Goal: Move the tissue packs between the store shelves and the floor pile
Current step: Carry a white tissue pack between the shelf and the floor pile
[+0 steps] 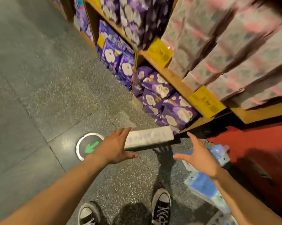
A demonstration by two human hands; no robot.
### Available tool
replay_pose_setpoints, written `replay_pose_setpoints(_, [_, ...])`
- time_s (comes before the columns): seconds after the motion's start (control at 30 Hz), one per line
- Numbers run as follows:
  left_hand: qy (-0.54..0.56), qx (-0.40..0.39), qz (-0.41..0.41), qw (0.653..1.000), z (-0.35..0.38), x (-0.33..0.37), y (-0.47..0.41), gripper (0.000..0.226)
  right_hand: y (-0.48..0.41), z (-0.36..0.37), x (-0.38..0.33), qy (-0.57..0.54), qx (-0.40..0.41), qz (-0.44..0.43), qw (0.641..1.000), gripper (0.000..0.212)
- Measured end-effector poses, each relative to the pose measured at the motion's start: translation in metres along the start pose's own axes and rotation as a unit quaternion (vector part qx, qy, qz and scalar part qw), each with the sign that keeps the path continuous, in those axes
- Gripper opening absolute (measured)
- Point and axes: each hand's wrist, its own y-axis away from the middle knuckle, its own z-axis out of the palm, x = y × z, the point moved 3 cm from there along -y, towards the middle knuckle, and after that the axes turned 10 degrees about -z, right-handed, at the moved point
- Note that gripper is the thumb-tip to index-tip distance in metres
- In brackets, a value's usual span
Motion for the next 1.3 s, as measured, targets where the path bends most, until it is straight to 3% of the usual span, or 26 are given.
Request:
replay_pose_setpoints(0.17, [-0.035, 0.014, -0.055, 0.998, 0.106, -0.045, -0.111, 0.124, -0.114, 0.084, 0.090, 0.022, -0.008, -0.034, 0.999, 0.128])
replay_pose_setpoints(0.37, [-0.019, 0.000, -0.108, 0.994, 0.183, -0.091, -0.193, 0.137, -0.199, 0.138, 0.144, -0.004, 0.050, -0.069, 0.996, 0.130])
replay_pose_setpoints(0.53, [0.035, 0.058, -0.079, 0.995, 0.194, -0.101, -0.204, 0.111, -0.225, 0.147, 0.153, -0.047, 0.099, -0.076, 0.991, 0.131])
replay_pose_setpoints(0.67, [0.063, 0.067, -0.062, 0.994, 0.169, -0.102, -0.177, 0.096, -0.206, 0.142, 0.134, -0.080, 0.115, -0.099, 0.985, 0.114])
replay_pose_setpoints(0.77, [0.084, 0.083, -0.061, 0.991, 0.120, -0.107, -0.141, 0.095, -0.172, 0.122, 0.084, -0.092, 0.141, -0.119, 0.978, 0.104])
replay_pose_setpoints(0.97, [0.164, 0.154, -0.100, 0.969, -0.020, -0.123, -0.001, 0.092, -0.100, 0.037, -0.069, -0.055, 0.151, -0.162, 0.974, 0.120])
replay_pose_setpoints(1.13, [0.195, 0.182, -0.137, 0.954, -0.150, -0.138, 0.127, 0.094, -0.035, -0.030, -0.223, -0.064, 0.109, -0.242, 0.962, 0.092])
replay_pose_setpoints(1.3, [0.208, 0.236, -0.136, 0.939, -0.307, -0.150, 0.263, 0.094, 0.050, -0.106, -0.388, -0.097, 0.097, -0.308, 0.941, 0.078])
